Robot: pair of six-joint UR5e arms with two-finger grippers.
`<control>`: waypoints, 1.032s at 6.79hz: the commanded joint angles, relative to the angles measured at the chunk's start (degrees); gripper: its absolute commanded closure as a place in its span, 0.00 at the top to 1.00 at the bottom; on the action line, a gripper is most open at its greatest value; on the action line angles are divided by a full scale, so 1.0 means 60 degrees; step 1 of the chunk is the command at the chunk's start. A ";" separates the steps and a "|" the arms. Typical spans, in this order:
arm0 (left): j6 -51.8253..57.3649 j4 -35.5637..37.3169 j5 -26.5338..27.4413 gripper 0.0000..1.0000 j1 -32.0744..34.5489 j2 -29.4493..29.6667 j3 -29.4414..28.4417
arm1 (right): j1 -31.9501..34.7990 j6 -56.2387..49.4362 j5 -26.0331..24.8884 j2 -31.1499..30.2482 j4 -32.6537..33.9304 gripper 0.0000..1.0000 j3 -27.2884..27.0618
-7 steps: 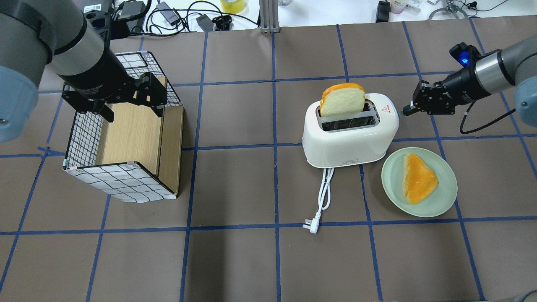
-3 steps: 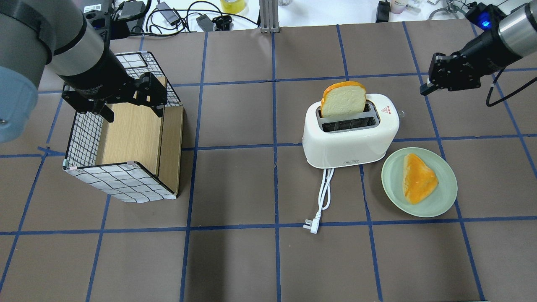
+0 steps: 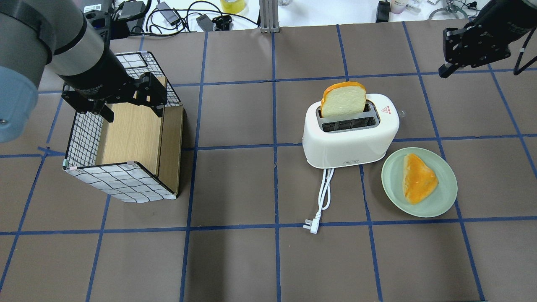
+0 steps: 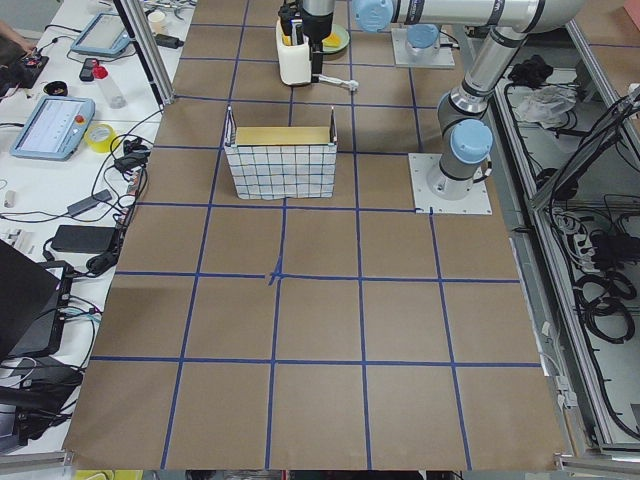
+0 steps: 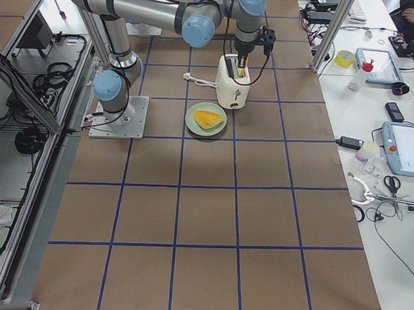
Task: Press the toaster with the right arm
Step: 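Lift the right gripper off the lever and draw it back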
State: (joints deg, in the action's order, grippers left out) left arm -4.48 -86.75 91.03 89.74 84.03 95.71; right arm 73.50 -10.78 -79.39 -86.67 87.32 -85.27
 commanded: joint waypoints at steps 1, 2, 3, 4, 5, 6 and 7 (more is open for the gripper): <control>0.0000 0.0000 -0.0011 1.00 0.0000 0.0000 0.0000 | 0.1556 0.1057 -0.1763 -0.0071 -0.0285 0.00 0.0573; 0.0000 0.0000 -0.0011 1.00 0.0000 0.0000 0.0000 | 0.2333 0.1717 -0.2204 -0.0043 -0.0271 0.00 0.0574; 0.0000 0.0000 -0.0011 1.00 0.0000 0.0000 0.0000 | 0.2964 0.2318 -0.2121 0.0059 -0.0227 0.00 0.0559; 0.0000 0.0000 -0.0011 1.00 0.0000 0.0000 0.0000 | 0.3420 0.2484 -0.2135 0.0205 -0.0111 0.00 0.0559; 0.0000 0.0000 -0.0011 1.00 0.0000 0.0000 0.0000 | 0.3453 0.2427 -0.2193 0.0236 -0.0008 0.00 0.0501; 0.0000 0.0000 0.0003 1.00 0.0000 0.0000 0.0000 | 0.3454 0.2325 -0.2237 0.0236 0.0559 0.38 0.0413; 0.0000 0.0000 0.0003 1.00 0.0000 0.0000 0.0000 | 0.3454 0.2310 -0.2223 0.0236 0.0724 0.99 0.0398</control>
State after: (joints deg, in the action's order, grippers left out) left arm -4.48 -86.75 91.03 89.74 84.03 95.71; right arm 94.07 3.30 -92.67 -85.30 89.76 -82.61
